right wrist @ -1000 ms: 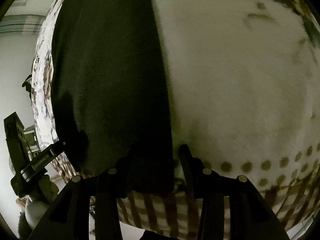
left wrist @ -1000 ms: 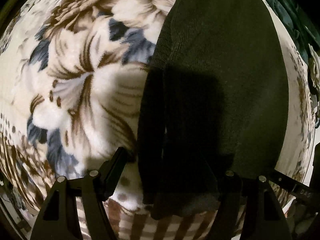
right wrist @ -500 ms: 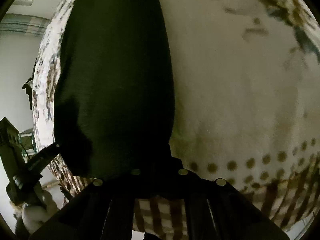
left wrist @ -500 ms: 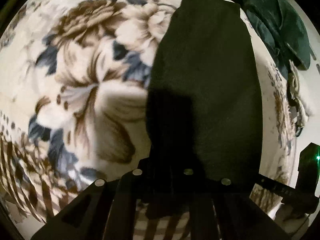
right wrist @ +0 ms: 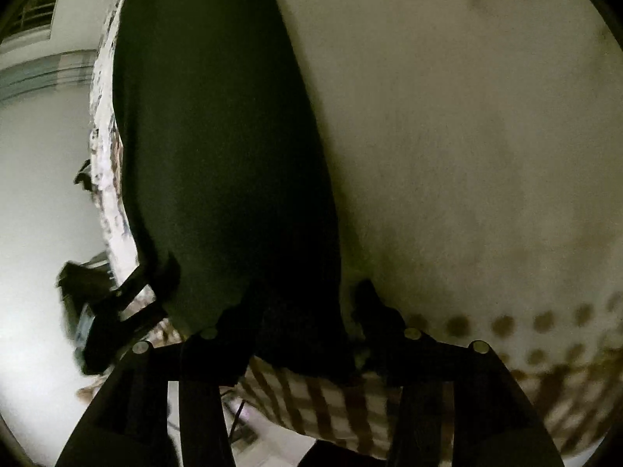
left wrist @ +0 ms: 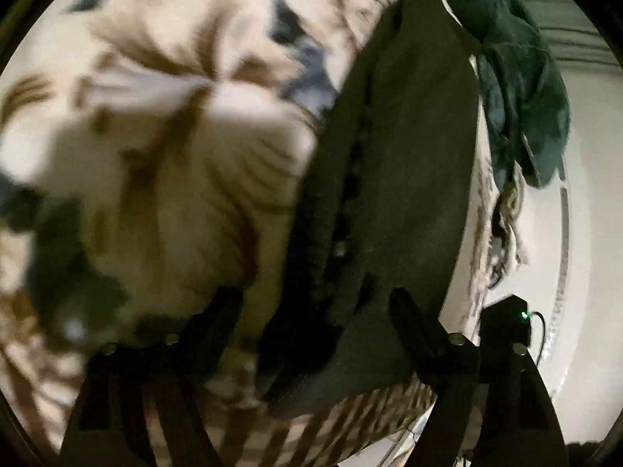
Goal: Fold small clothes
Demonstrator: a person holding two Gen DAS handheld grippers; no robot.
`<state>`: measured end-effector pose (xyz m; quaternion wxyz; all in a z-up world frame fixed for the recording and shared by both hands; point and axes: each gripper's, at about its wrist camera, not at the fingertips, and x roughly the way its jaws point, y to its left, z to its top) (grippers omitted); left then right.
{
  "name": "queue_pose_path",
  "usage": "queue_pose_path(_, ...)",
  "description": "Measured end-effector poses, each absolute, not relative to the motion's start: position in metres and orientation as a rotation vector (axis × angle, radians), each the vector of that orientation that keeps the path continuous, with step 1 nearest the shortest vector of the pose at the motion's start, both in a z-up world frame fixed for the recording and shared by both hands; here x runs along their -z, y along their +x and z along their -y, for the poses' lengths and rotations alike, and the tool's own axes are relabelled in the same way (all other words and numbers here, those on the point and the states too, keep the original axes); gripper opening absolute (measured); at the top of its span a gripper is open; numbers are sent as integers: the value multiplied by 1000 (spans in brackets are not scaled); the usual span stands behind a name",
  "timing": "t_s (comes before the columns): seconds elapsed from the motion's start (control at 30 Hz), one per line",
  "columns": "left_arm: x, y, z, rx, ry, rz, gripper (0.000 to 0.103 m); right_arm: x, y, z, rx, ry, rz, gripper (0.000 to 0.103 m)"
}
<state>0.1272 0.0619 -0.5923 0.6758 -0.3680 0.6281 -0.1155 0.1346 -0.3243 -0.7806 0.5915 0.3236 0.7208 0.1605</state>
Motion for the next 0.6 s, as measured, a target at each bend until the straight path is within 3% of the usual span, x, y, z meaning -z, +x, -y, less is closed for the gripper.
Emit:
queue_pose_path(0.13, 581, 136, -41, 259, -686, -1423, 84, 790, 137, 318, -413, 828, -1655, 56)
queue_pose_path(0.17, 576, 134, -35, 259, -665, -1412, 78, 791, 137, 316, -421, 837, -1648, 56)
queue_pose_path(0.2, 571, 131, -30, 254, -639, -1397, 44, 791, 136, 314, -417, 841, -1641, 56)
queue_pose_path(0.23, 567, 129, -25, 251, -622, -1390, 18, 789, 135, 315, -407, 842, -1634, 40)
queue_pose_path(0.27, 565, 129, -25, 248, -625, -1384, 7, 788, 133, 315, -406, 850, -1626, 12)
queue_pose_path(0.6, 501, 131, -34, 299, -737, -1227, 7, 716, 129, 327, -412, 916, -1464, 10)
